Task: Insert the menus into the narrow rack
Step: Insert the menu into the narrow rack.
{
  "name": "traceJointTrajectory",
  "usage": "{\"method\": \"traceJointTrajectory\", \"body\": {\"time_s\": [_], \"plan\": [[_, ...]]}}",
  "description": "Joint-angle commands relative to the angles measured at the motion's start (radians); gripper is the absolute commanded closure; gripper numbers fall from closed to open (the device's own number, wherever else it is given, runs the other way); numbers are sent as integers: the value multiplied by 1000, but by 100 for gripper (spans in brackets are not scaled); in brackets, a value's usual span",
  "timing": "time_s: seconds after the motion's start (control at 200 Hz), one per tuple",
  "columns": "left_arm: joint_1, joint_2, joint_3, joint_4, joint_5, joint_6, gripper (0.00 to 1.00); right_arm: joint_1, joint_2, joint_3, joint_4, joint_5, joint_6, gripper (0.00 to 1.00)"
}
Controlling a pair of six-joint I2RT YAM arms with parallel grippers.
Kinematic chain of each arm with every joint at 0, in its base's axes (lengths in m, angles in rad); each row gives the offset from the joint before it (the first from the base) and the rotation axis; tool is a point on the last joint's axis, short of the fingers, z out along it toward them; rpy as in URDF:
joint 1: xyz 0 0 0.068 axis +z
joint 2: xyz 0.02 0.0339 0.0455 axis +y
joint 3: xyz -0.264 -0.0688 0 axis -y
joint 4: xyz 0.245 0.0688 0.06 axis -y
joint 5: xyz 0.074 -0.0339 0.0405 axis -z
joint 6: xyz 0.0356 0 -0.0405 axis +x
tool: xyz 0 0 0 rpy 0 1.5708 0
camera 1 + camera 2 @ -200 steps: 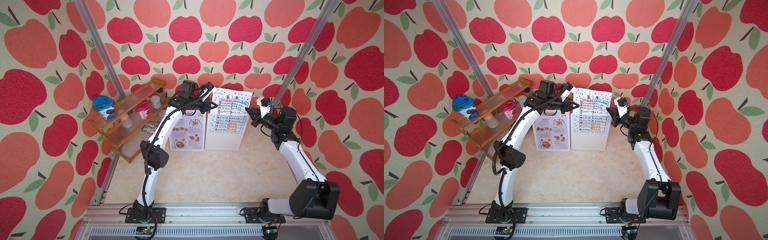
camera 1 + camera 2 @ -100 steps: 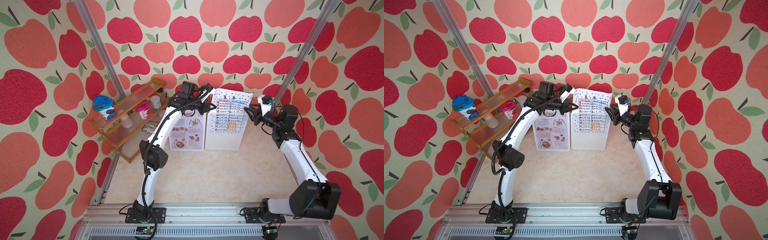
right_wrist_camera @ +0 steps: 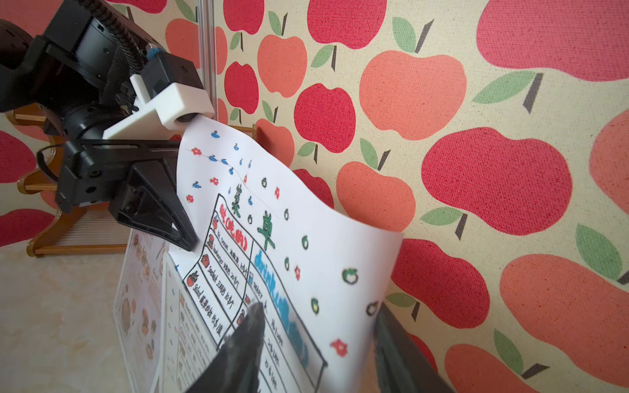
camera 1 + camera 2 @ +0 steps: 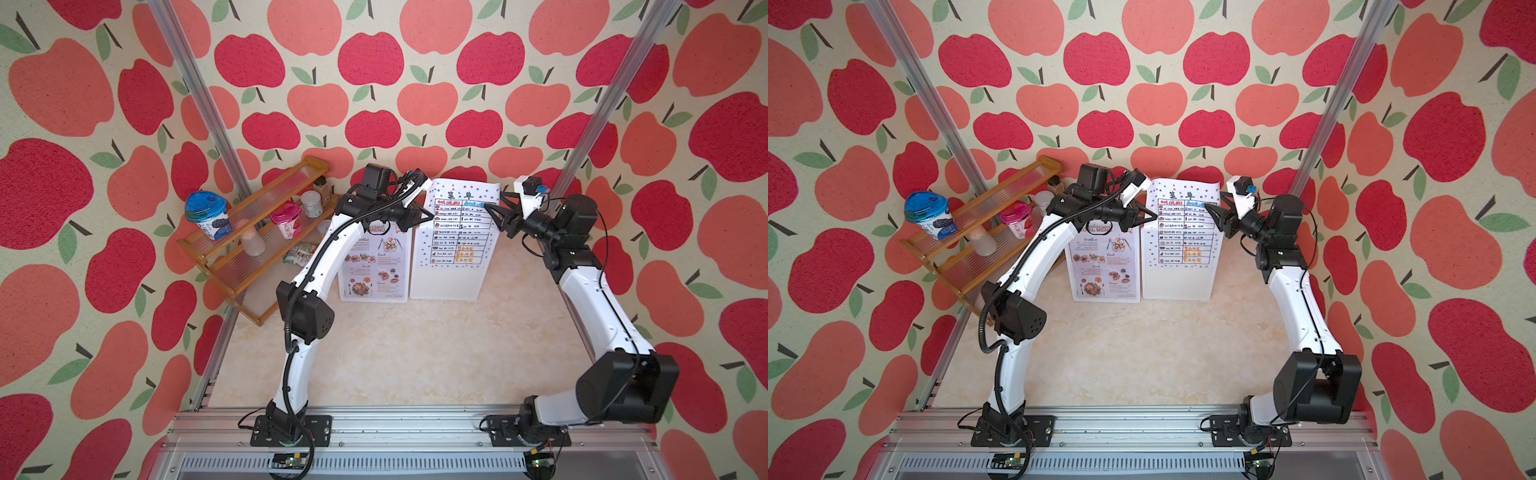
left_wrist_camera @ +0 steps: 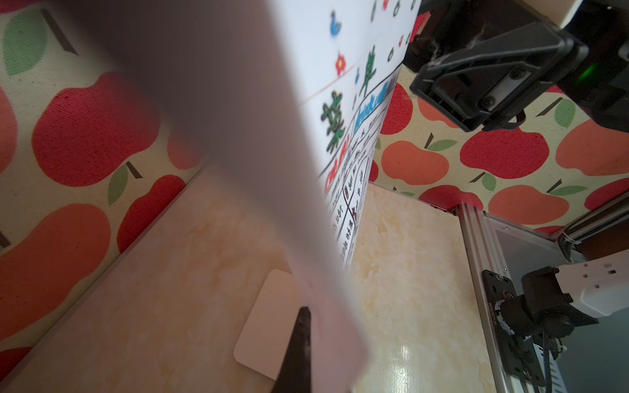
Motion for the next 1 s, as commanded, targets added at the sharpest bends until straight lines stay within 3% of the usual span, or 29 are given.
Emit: {"method": "traceJointTrajectory", "body": {"time_s": [0.0,0.485,0.995], "plan": [[-9,-35,-14,-28,13,33,99,7,2,25,-60,8,-44,46],[-2,-44,-15,-34,-6,71,99,2,-29,-26,-152,102,-95,37],[7,-49,-18,-42,-1,83,99,-9,46,9,-172,68,-77,37]]}}
